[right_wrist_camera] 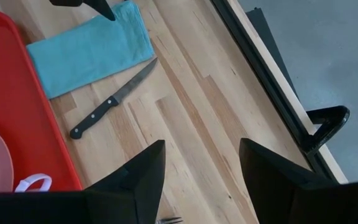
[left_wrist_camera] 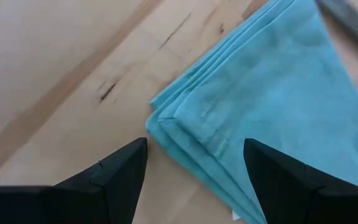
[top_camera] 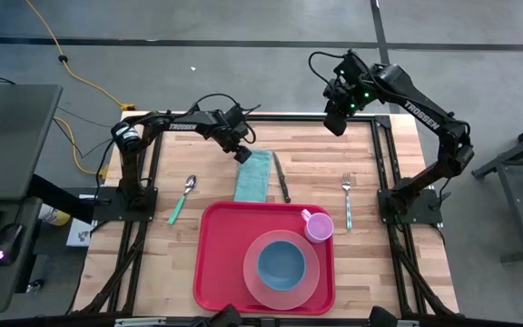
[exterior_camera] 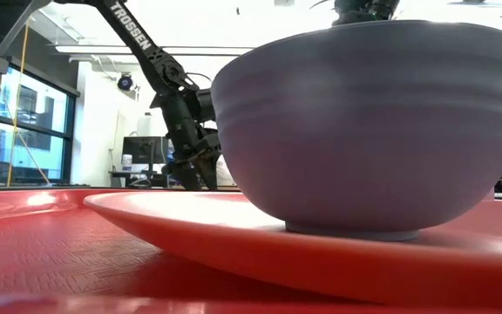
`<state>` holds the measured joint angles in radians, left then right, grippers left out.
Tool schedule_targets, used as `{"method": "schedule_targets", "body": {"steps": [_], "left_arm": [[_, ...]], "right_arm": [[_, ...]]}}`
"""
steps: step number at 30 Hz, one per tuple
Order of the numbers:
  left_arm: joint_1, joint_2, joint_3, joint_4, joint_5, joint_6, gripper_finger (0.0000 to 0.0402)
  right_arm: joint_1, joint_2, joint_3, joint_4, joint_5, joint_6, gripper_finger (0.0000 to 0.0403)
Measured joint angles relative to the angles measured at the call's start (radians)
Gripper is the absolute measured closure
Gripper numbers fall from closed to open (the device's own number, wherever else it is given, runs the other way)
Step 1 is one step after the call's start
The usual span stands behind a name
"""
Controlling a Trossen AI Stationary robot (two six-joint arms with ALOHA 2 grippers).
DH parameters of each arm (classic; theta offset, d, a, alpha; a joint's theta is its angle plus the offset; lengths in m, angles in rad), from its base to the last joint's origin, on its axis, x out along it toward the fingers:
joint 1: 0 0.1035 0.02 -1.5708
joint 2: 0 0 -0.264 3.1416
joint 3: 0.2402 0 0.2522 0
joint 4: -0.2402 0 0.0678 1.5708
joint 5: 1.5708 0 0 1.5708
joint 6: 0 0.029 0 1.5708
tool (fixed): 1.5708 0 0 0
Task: Set up tray
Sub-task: Put the blue napkin on the red serving tray to the left of the pink plate
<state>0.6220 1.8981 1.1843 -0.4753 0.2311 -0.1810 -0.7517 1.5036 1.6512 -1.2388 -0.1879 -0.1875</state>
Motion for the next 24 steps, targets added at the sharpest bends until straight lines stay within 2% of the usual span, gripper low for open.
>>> {"method": "schedule_targets", "body": {"steps": [18,24], "left_arm": [[0.000,0.018,0.002,0.007,0.016,-0.008,0.0104],[0.000,0.028,0.002,0.011,0.043,-0.011,0.0134]], "right_arm": [[0.000,0.000,0.000,0.000,0.001,-0.022,0.0218],[0.000,0.000,0.000,0.001,0.001,-0.023,0.0221]]}}
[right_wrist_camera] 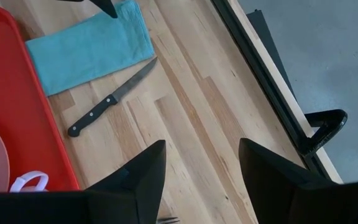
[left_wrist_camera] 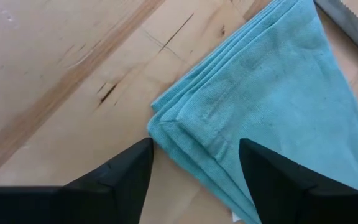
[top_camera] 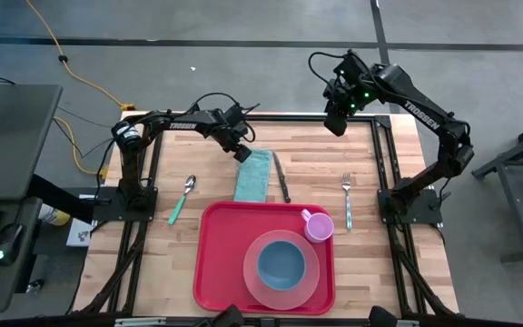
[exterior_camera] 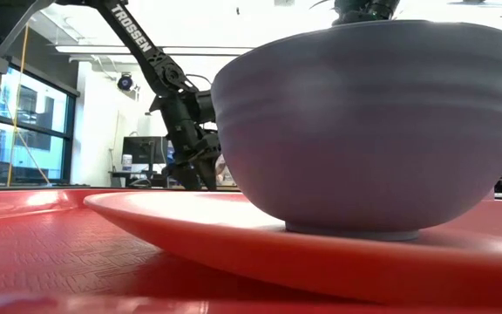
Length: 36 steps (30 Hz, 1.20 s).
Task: Set up tray
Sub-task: Put the blue napkin on the red serving tray to the left of the pink plate
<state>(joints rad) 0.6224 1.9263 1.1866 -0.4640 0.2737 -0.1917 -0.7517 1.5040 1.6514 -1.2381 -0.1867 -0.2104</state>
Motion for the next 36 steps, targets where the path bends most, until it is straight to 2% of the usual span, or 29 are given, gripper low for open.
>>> {"method": "schedule_targets", "body": {"steps": [7,19,22,27,31,36], "left_arm": [[-0.007,0.004,-0.001,0.043,0.053,0.003,0.0168],[-0.039,0.038,0.000,0.079,0.081,-0.019,0.0187],[-0.040,0.040,0.000,0.078,0.070,-0.014,0.0229],[-0.020,0.039,-0.001,0.086,0.098,0.063,0.0370],[-0.006,0.040,-0.001,0.084,0.143,0.131,0.0378],[0.014,0.030,-0.005,0.064,0.179,0.143,0.0382]], "right_arm": [[0.000,0.000,0.000,0.000,0.000,-0.003,0.0221],[0.000,0.000,0.000,0.000,-0.001,-0.008,0.0222],[0.000,0.000,0.000,-0.002,-0.003,-0.008,0.0222],[0.000,0.000,0.000,-0.009,-0.003,-0.008,0.0222],[0.000,0.000,0.000,-0.011,-0.003,-0.008,0.0222],[0.000,0.000,0.000,-0.009,-0.001,-0.008,0.0222]]}}
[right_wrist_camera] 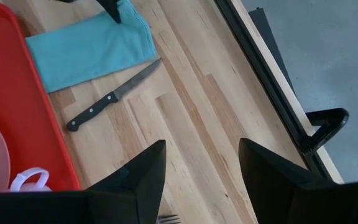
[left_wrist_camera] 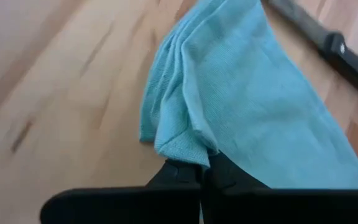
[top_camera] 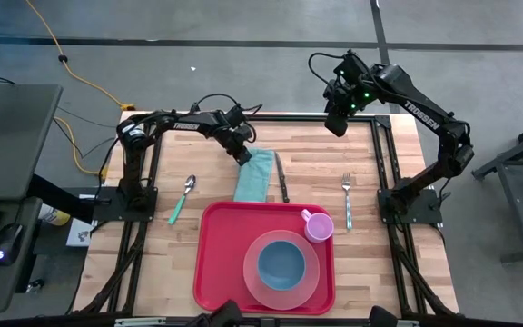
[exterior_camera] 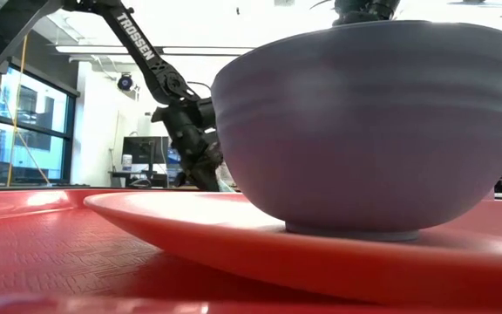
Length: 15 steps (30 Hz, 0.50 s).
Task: Set up tray
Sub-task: Put the blue napkin on the red serving tray to the left of the pink plate
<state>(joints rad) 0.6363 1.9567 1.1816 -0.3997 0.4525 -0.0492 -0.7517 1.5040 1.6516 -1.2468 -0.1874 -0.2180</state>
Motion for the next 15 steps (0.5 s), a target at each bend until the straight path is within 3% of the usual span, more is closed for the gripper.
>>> {"method": "schedule_targets", "body": {"steps": [15], "left_arm": [[0.058,-0.191,0.000,-0.036,-0.019,0.063,0.0382]], "right_arm": [[0.000,0.000,0.000,0.018,0.005,0.000,0.0222]]}}
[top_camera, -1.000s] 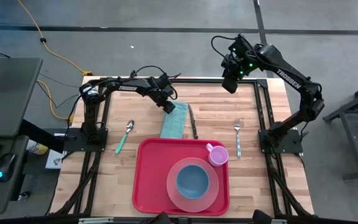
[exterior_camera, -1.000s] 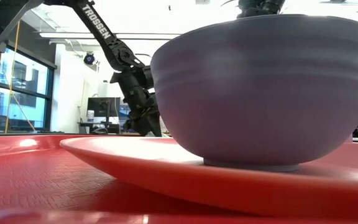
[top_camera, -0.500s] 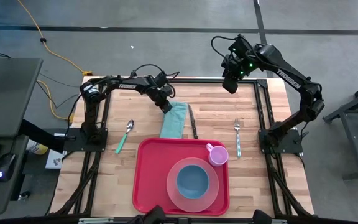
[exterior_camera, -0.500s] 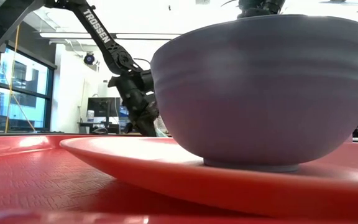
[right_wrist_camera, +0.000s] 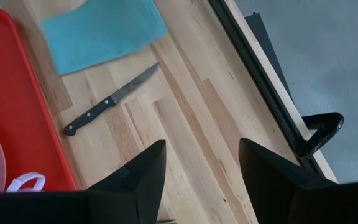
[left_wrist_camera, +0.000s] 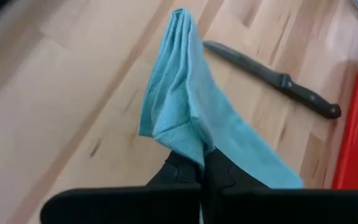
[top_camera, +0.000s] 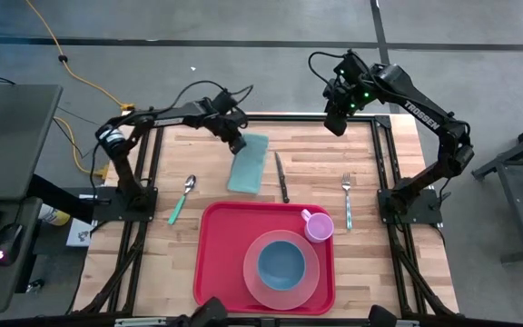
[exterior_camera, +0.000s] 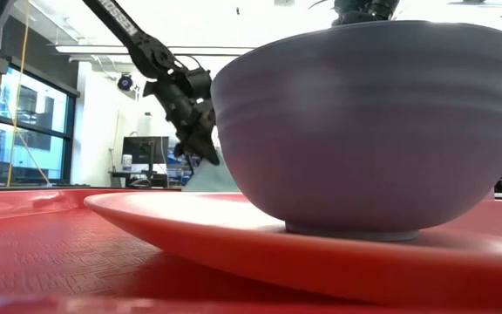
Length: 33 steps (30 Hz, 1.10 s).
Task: Set up tray
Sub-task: Put the blue napkin on the red serving tray to the left of the pink plate
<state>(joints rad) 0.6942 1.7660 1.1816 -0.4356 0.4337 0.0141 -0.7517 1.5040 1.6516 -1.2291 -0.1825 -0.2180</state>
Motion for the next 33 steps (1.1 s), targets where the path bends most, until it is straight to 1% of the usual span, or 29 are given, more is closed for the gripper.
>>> {"method": "schedule_targets", "body": {"steps": [9,16,22,28,33], "left_arm": [[-0.008,-0.190,0.002,-0.106,-0.076,0.087,0.0382],[-0.015,-0.353,0.002,-0.162,-0.076,0.121,0.0382],[-0.014,-0.475,0.002,-0.214,-0.043,0.109,0.0382],[-0.014,-0.576,0.002,-0.276,-0.009,0.062,0.0382],[-0.016,-0.648,0.002,-0.333,0.069,0.007,0.0383]], "right_arm": [[0.000,0.000,0.000,0.008,-0.003,-0.004,0.0221],[0.000,0.000,0.000,0.013,-0.004,-0.011,0.0222],[0.000,0.000,0.000,0.022,-0.004,-0.011,0.0222],[0.000,0.000,0.000,0.022,-0.004,-0.011,0.0222],[0.000,0.000,0.000,0.023,-0.004,-0.010,0.0222]]}}
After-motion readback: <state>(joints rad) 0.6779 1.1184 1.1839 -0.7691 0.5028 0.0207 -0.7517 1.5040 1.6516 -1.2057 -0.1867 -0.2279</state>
